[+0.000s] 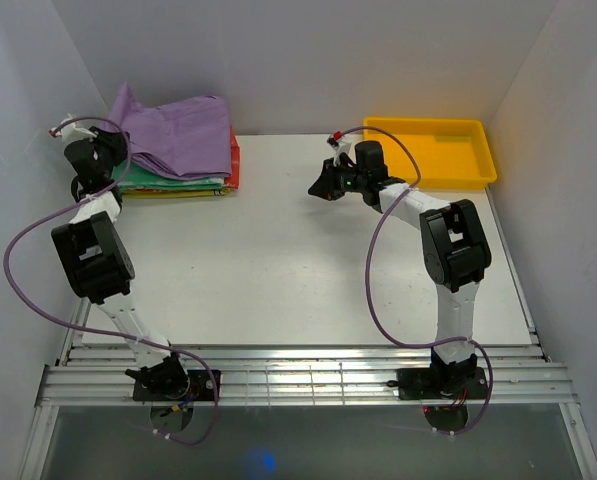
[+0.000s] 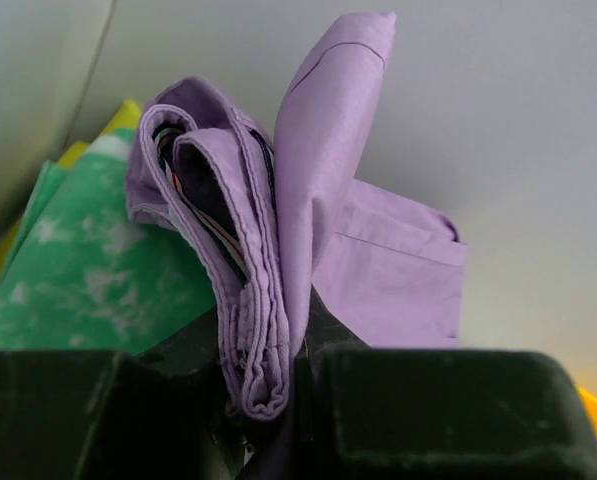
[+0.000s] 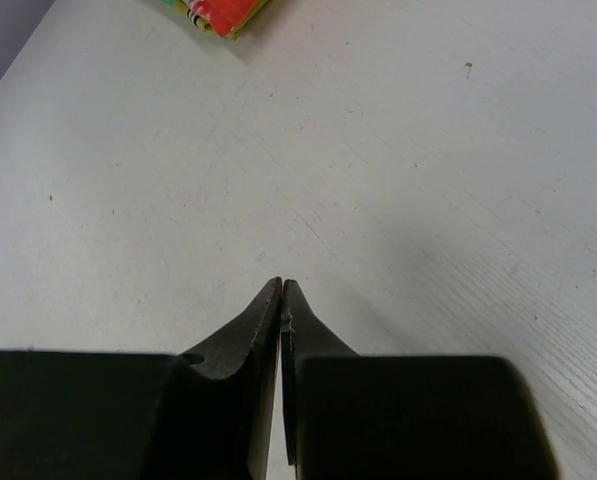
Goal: Fold and stack the trousers
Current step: Neatly place the folded trousers to the corner
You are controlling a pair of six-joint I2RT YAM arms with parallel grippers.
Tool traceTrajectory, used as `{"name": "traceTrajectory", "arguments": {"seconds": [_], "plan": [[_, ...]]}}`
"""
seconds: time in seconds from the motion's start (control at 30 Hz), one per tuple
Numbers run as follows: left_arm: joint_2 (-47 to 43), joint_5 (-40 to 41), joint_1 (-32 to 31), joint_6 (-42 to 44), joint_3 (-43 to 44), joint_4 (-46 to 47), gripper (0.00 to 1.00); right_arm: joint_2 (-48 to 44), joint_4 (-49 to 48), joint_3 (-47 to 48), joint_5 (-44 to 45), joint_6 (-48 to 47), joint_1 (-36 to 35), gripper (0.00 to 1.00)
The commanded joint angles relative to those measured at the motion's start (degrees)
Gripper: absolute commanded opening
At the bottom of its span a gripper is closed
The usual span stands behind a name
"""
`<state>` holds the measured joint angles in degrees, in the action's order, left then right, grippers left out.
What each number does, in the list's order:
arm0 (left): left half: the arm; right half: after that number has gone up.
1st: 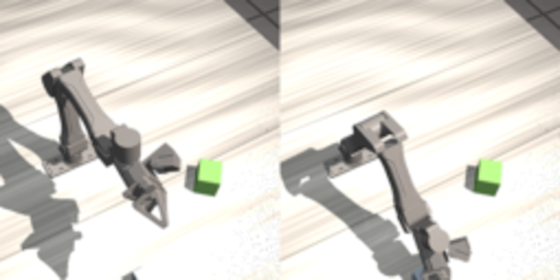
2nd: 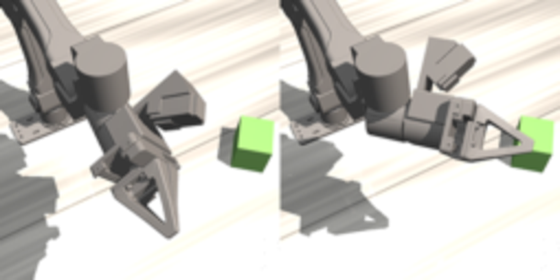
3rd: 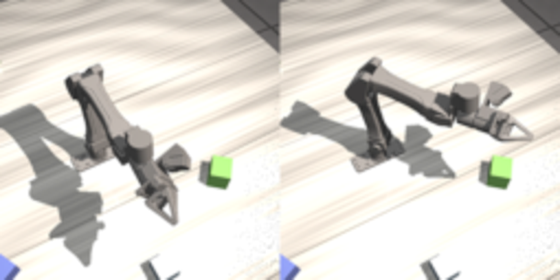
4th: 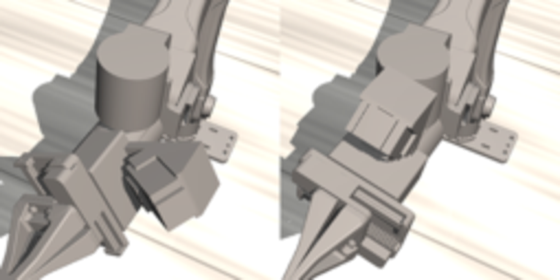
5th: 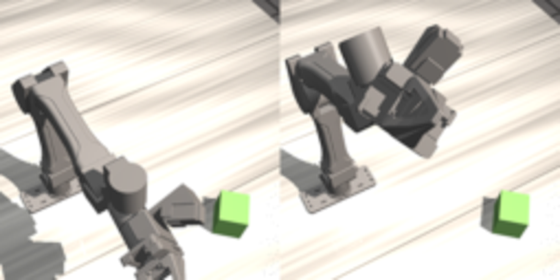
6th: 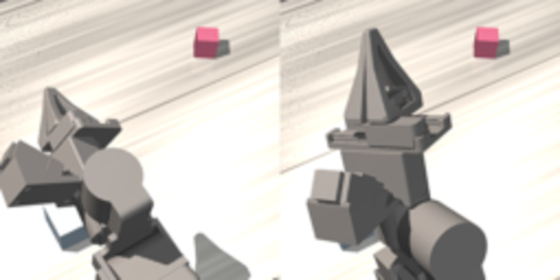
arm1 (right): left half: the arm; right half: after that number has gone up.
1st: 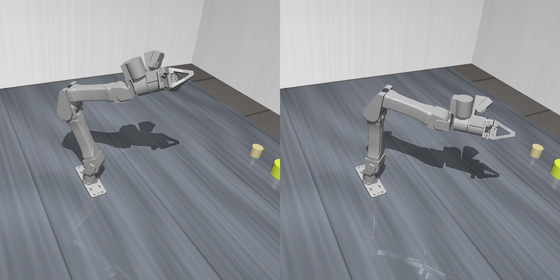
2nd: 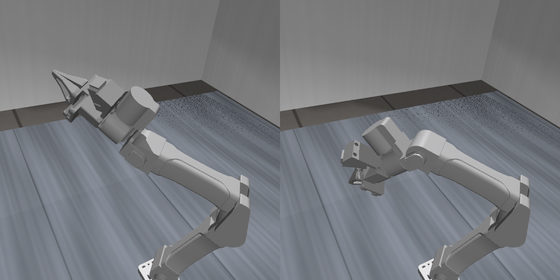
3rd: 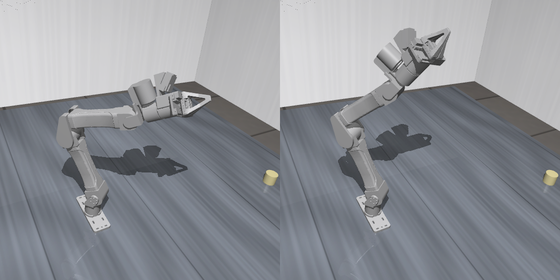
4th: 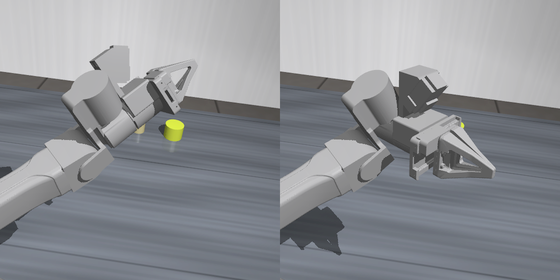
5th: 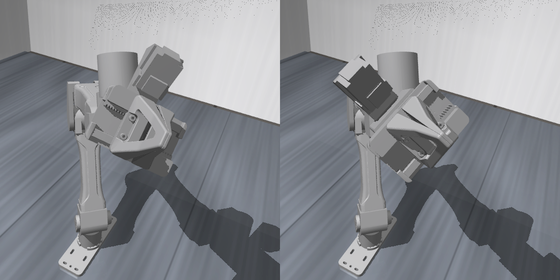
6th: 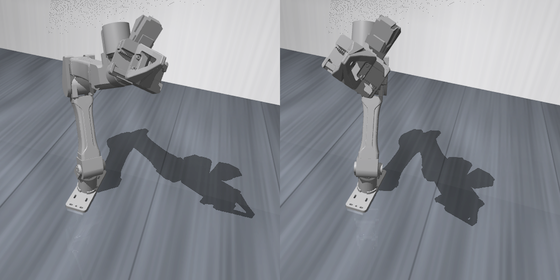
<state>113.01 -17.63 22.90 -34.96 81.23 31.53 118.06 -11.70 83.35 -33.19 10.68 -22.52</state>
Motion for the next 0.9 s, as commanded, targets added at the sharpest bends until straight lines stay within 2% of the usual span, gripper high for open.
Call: {"name": "traceTrajectory", "arguments": {"seconds": [0.0,0.1,0.13,0.17,0.2,0.3,0.33,0.53,0.73,0.83,0.87], "plan": [[0.4,4.3,1.9,-0.7,0.7,1.8,0.00,-3.1,0.0,-0.2,-0.6,-1.5,-0.2,0.08],[2.2,5.0,2.5,0.0,2.0,0.6,0.00,-3.3,0.4,-0.3,-0.6,-1.7,-0.2,0.08],[3.1,5.0,2.7,0.6,2.4,0.2,0.03,-3.3,0.4,-0.3,-0.6,-1.8,-0.2,0.08],[3.6,5.1,3.0,0.7,3.0,-1.0,0.09,-3.4,0.4,-0.4,-0.6,-1.8,-0.2,0.08],[4.1,4.9,3.3,0.6,4.2,-1.6,0.25,-3.5,0.5,-0.4,-0.6,-1.8,-0.2,0.08],[5.0,6.1,4.0,0.9,5.2,-4.0,0.47,-3.5,0.8,-0.1,-0.7,-1.9,-0.2,0.08],[5.0,6.5,4.2,1.0,5.6,-5.0,0.58,-3.5,1.1,0.3,-0.8,-2.0,-0.2,0.08],[1.9,7.6,6.7,-0.6,3.0,-10.6,0.93,-3.5,2.9,1.6,-0.7,-3.0,0.0,0.08],[-5.8,6.1,7.9,0.1,-3.4,-14.0,0.98,-3.9,6.9,4.1,-1.5,-5.0,0.4,0.10],[-12.0,5.6,8.1,2.3,-8.6,-16.8,0.98,-4.0,12.8,6.9,-2.1,-8.7,0.6,0.29],[-13.6,5.0,8.7,3.0,-9.9,-19.2,0.98,-4.4,14.8,7.4,-2.1,-9.7,0.8,0.47]]}}
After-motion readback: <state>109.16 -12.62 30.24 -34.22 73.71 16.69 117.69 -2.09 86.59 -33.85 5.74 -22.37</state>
